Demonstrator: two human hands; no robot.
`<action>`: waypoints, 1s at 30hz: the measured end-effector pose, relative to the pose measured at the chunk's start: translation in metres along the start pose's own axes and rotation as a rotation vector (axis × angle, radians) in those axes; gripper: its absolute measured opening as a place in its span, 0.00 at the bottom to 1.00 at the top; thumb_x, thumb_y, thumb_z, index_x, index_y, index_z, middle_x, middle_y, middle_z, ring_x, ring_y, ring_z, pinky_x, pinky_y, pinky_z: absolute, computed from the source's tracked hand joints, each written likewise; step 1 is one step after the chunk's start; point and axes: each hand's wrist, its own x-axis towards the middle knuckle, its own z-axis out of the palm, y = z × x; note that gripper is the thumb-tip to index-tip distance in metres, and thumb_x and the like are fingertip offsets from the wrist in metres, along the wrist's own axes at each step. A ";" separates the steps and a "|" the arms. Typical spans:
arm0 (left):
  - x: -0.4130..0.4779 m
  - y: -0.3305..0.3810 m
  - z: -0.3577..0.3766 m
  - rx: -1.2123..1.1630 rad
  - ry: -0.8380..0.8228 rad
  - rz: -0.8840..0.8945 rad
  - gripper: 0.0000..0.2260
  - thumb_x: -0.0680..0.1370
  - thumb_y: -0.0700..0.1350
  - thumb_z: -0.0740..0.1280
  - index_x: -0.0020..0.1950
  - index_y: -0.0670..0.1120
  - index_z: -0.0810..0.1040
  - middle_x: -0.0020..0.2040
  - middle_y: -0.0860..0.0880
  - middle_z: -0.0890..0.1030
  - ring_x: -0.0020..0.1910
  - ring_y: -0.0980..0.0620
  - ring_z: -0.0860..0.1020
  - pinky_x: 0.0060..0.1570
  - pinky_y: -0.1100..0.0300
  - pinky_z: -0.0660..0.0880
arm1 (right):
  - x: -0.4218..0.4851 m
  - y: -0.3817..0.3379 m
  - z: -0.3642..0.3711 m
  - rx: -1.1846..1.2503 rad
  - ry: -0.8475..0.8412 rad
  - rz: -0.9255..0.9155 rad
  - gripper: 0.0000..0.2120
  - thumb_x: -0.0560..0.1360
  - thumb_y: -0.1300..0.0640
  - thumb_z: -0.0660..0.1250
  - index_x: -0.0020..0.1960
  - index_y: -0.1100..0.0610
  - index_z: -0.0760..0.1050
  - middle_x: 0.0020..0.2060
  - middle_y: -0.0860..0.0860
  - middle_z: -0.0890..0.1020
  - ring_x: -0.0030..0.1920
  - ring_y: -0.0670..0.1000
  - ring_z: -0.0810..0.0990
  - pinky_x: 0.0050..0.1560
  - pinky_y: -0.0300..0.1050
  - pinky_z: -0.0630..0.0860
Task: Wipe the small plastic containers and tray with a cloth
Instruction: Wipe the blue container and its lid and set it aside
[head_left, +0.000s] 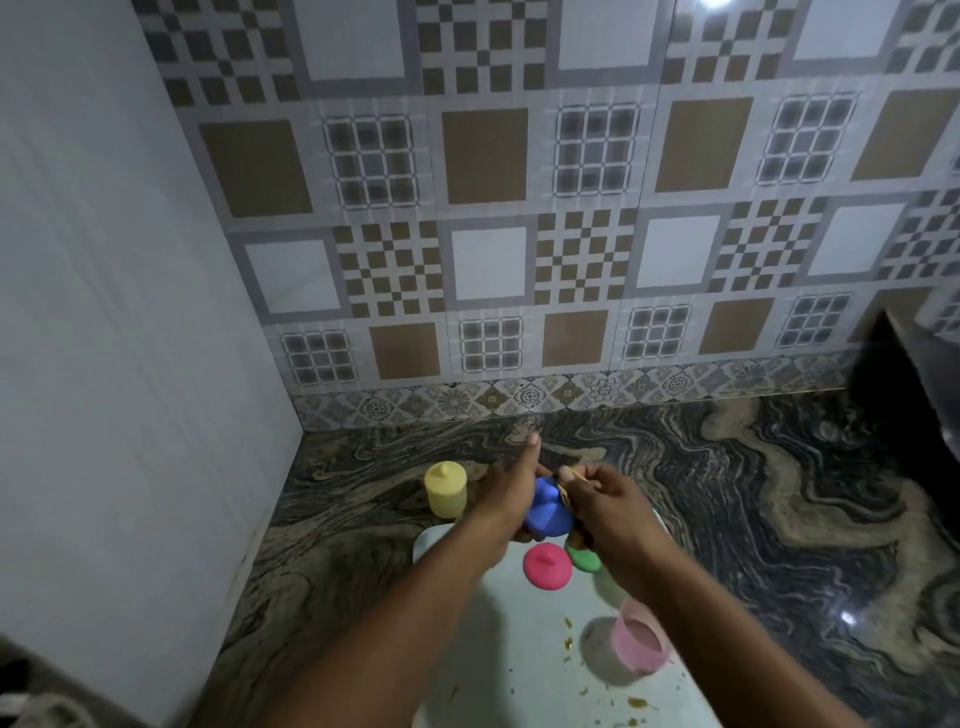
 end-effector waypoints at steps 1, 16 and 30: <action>0.002 0.005 -0.005 0.013 -0.069 0.003 0.25 0.79 0.67 0.60 0.42 0.47 0.80 0.42 0.45 0.83 0.41 0.44 0.81 0.36 0.55 0.79 | 0.002 -0.006 -0.006 -0.028 -0.061 0.003 0.11 0.82 0.59 0.63 0.42 0.61 0.71 0.28 0.58 0.71 0.21 0.51 0.67 0.23 0.39 0.64; -0.007 0.015 0.001 -0.022 0.199 0.173 0.21 0.84 0.56 0.57 0.41 0.44 0.79 0.41 0.43 0.82 0.42 0.43 0.79 0.45 0.54 0.75 | -0.002 -0.007 0.015 -0.026 0.019 -0.002 0.11 0.83 0.57 0.62 0.43 0.61 0.71 0.29 0.59 0.72 0.22 0.50 0.69 0.22 0.39 0.66; -0.006 0.008 -0.023 0.130 -0.117 0.510 0.10 0.77 0.50 0.62 0.55 0.59 0.78 0.54 0.54 0.80 0.56 0.52 0.79 0.58 0.52 0.78 | 0.001 -0.010 -0.007 0.022 0.035 -0.078 0.09 0.82 0.61 0.63 0.48 0.67 0.73 0.25 0.55 0.74 0.22 0.50 0.69 0.23 0.41 0.66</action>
